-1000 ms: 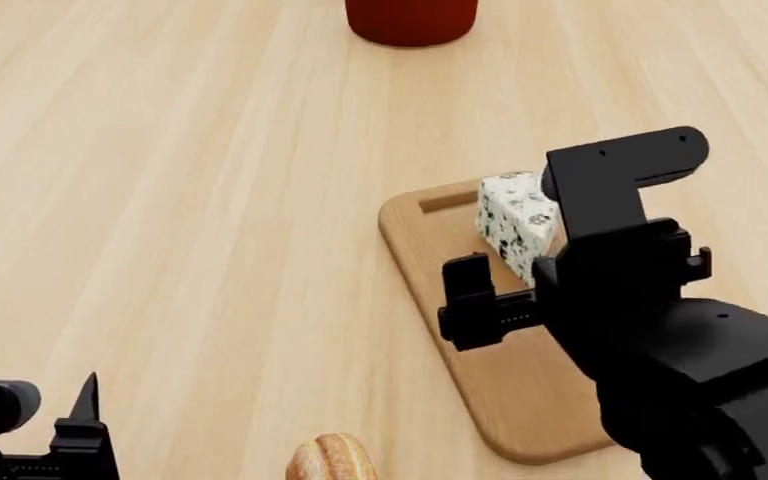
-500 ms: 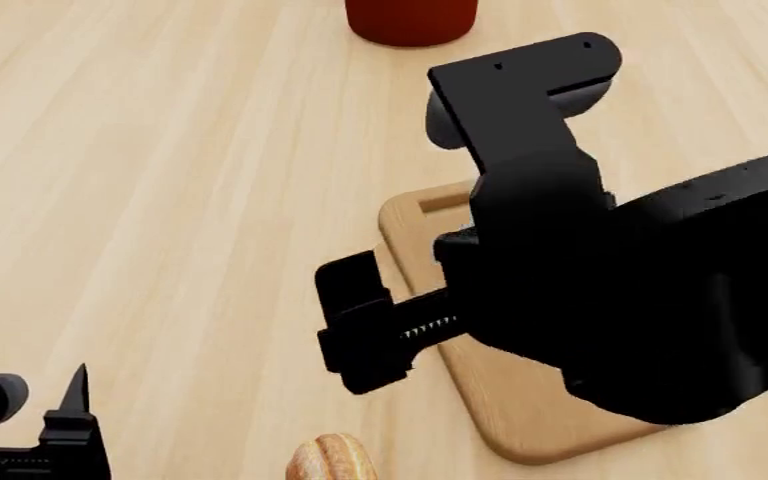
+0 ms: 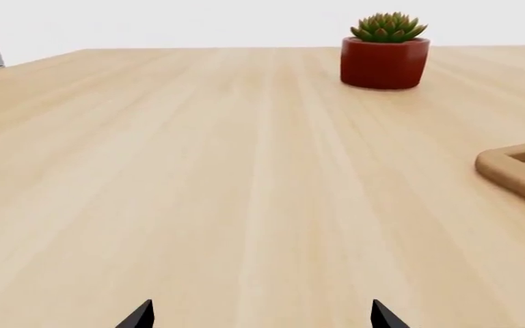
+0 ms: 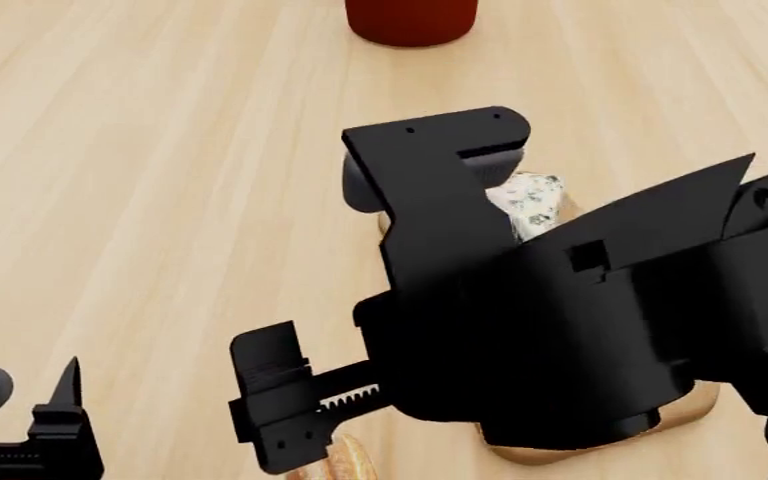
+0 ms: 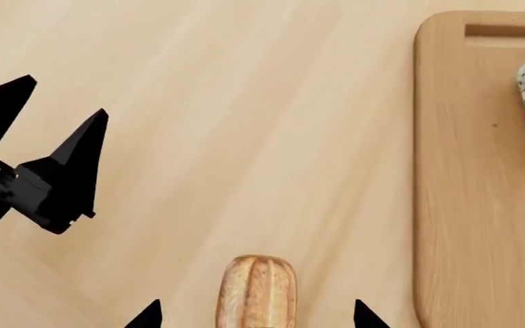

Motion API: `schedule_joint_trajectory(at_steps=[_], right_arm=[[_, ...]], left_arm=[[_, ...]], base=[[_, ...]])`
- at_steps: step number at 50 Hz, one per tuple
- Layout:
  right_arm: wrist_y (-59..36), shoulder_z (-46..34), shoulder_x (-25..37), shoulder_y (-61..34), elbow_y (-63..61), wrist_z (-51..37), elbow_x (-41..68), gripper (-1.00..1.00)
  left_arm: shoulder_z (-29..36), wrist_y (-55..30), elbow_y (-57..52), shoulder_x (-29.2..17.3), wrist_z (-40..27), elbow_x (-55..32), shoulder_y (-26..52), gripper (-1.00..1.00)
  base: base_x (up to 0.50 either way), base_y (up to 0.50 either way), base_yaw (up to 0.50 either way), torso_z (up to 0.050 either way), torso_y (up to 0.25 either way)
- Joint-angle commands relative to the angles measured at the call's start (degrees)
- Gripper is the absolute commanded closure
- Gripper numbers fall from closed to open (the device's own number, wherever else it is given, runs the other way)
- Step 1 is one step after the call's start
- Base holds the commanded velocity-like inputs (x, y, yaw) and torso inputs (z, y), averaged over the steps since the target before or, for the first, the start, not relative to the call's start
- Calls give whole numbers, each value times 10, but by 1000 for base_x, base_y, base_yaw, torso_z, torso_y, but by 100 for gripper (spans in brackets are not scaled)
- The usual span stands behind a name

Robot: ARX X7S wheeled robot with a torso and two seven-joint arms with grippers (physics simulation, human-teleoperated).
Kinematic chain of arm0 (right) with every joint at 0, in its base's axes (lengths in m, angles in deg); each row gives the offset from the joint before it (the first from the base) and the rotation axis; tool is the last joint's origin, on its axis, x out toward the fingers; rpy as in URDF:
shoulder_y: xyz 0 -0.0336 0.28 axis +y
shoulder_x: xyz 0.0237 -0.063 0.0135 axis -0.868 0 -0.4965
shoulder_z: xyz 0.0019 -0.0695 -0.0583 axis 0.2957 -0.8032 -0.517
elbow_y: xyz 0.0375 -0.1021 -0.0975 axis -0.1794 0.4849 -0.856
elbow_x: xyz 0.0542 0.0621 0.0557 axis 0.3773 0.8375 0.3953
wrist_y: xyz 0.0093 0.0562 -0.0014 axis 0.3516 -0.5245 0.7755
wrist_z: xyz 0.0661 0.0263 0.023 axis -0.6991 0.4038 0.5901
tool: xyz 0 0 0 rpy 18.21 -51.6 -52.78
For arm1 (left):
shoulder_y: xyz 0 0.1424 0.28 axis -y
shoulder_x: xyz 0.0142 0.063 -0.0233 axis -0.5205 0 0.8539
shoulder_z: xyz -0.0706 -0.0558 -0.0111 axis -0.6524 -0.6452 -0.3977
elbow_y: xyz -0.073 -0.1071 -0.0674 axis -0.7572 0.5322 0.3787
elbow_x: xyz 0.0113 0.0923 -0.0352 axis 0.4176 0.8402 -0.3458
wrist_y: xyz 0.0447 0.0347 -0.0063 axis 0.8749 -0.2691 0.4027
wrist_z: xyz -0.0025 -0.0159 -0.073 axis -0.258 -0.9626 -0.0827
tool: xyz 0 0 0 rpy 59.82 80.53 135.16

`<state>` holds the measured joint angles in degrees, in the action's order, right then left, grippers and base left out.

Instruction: Place the bread and cheese on the cutting board.

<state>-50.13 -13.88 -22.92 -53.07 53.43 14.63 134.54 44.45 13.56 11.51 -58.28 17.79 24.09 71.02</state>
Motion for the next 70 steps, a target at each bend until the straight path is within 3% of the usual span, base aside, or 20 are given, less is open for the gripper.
schedule_joint_trajectory(at_steps=[1, 9, 49, 69, 70], right_arm=[[13, 6, 3, 55, -38, 13, -60, -100], [-18, 3, -3, 92, -50, 49, -119, -100], [15, -5, 2, 195, -59, 107, -140, -100], [-3, 7, -9, 207, -35, 180, -234, -100], [-5, 11, -9, 203, -44, 183, -246, 100]], left_arm=[[-7, 14, -14, 3, 13, -11, -7, -100], [-1, 16, -17, 1, 11, -8, -11, -100], [9, 28, -5, -8, 4, -6, -10, -100], [8, 40, 10, -13, 4, -5, -9, -100], [9, 41, 11, -13, 4, -5, -9, -100]], base=[[0, 0, 0, 0, 0], [0, 0, 0, 0, 0], [0, 0, 0, 0, 0], [1, 0, 0, 0, 0], [0, 0, 0, 0, 0]])
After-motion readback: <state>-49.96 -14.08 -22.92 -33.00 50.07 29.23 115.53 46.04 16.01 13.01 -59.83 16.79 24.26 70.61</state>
